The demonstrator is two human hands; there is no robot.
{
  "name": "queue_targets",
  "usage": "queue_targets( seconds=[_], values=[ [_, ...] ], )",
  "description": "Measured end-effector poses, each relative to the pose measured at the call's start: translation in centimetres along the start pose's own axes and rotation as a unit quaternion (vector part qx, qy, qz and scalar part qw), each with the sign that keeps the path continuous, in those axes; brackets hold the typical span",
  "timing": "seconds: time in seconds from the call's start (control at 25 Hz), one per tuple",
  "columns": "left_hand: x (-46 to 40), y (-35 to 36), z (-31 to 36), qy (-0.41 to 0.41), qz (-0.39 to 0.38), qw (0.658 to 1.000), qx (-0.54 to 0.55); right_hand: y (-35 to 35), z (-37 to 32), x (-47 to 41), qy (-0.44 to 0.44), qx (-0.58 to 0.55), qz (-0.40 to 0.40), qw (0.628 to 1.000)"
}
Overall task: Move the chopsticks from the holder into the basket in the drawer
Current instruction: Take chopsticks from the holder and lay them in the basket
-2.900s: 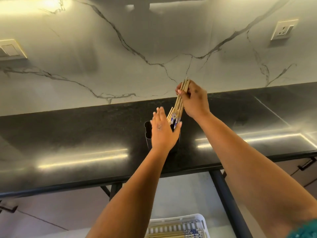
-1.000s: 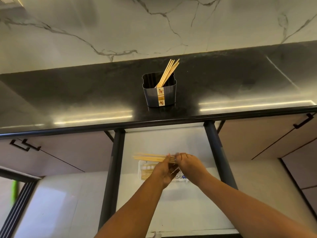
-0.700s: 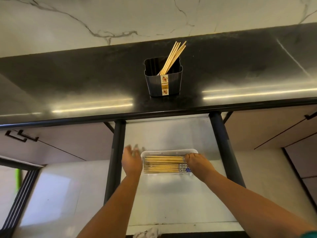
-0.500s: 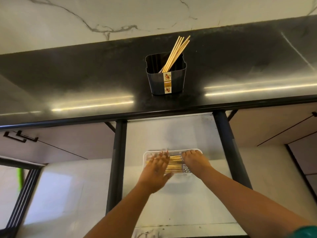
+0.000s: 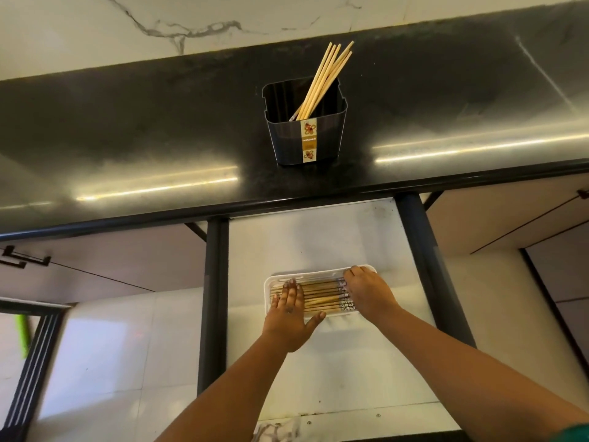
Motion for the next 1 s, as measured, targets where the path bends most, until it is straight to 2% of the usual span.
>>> queue_targets(
  seconds=[0.08,0.12,0.2,0.28,0.48,0.56,0.72,0.8,1.0],
  values=[
    [0.1,0.0,0.1,0.009,0.002,1.000,0.011,0.1,-0.4,1.1,0.053,-0.129,-0.033,0.990],
    [0.2,0.1,0.0,0.005,-0.004,1.000,0.011,0.5,-0.9,1.5,0.056,-0.134,-0.078,0.986],
    [0.2,0.0,-0.2,-0.011,-0.027,1.000,-0.001,1.2,-2.0,2.2,0.035,-0.074,-0.167,0.983],
    [0.0,-0.2,-0.4,-0.003,-0.028,0.999,-0.030,1.6,-2.3,2.4,0.024,-0.028,-0.204,0.978],
    [0.4,-0.5,-0.7,0.020,0.038,0.997,-0.058,1.0,-2.0,1.8,-0.027,0.043,-0.093,0.994],
    [0.8,-0.1,-0.7,0.018,0.038,0.997,-0.064,1.2,-1.7,2.2,-0.020,0.034,-0.108,0.993],
    [0.4,0.3,-0.7,-0.013,-0.037,0.998,-0.058,1.8,-1.1,2.3,0.014,0.031,-0.178,0.983],
    [0.4,0.2,-0.5,-0.020,-0.037,0.998,-0.055,2.1,-0.9,2.3,0.024,0.018,-0.190,0.981],
    [1.1,0.2,-0.5,-0.020,0.013,0.999,-0.021,2.0,-0.7,2.8,0.013,-0.023,-0.134,0.991]
  ],
)
Point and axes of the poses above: each hand's wrist, its own x-axis away from the middle knuckle, its own y-axis out of the palm, z = x × y, the point moved 1 cm from there along -x, towards the middle knuckle, and after that the axes turned 2 degrees about -x, right-handed, at the moved point
